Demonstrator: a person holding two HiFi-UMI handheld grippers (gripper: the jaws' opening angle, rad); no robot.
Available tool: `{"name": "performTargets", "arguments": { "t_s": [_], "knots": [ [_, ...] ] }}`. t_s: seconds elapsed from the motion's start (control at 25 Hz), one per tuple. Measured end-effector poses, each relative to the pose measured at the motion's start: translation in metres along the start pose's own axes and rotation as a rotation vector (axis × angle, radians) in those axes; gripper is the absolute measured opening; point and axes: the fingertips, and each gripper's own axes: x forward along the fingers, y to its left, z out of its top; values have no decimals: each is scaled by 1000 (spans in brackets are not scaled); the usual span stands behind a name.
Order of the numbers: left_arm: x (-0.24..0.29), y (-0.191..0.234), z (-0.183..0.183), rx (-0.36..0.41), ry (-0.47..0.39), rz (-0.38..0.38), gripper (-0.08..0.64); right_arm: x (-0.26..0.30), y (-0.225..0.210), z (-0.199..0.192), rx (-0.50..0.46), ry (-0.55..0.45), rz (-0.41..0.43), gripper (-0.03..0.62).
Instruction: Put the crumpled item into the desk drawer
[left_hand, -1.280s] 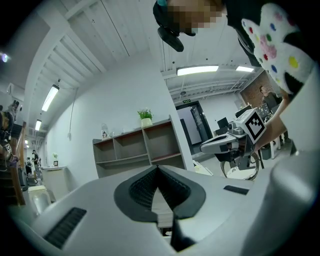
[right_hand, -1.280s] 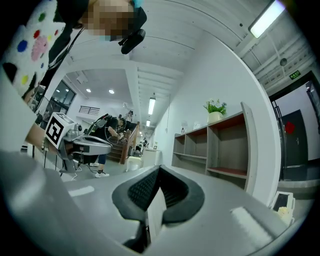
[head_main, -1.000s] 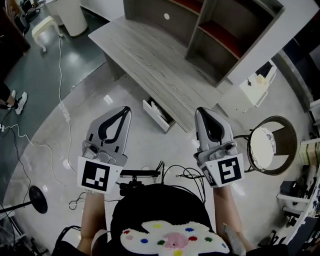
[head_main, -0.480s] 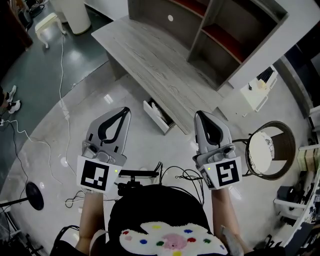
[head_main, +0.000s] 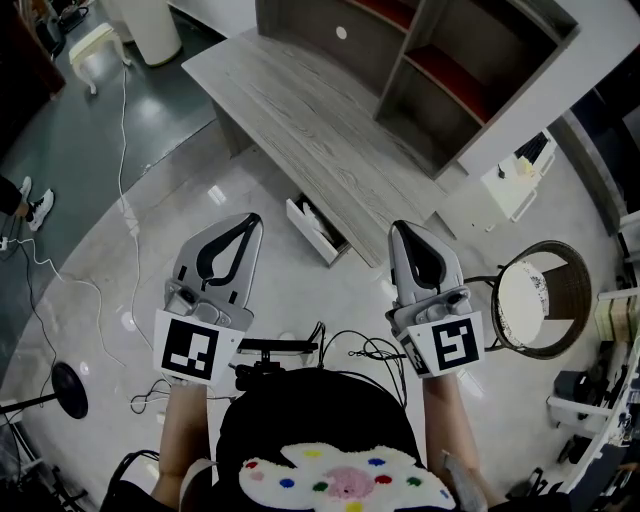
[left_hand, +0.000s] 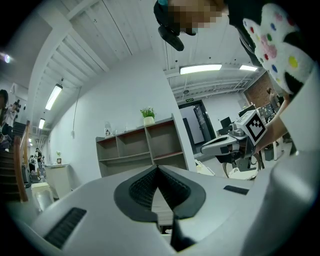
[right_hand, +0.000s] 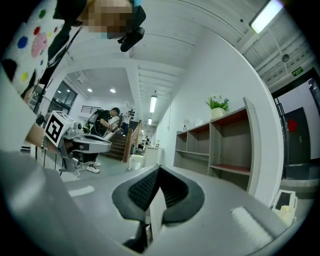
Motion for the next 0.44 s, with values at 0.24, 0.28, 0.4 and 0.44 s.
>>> {"name": "performTargets", "arguments": {
  "t_s": [0.24,0.28,0.4,0.44],
  "knots": [
    [1,2,-1,-5,5,0,8,5,1,6,15,-16,-4,9],
    [1,2,-1,-5,6,0,8,4,1,4,9,-15,0,9],
    [2,3,-3,-6,8,0,8,5,1,-2,8,7,3,8],
    [2,3,-4,-6,9,0,8,5,1,-3,11,13,3,9]
  ]
}}
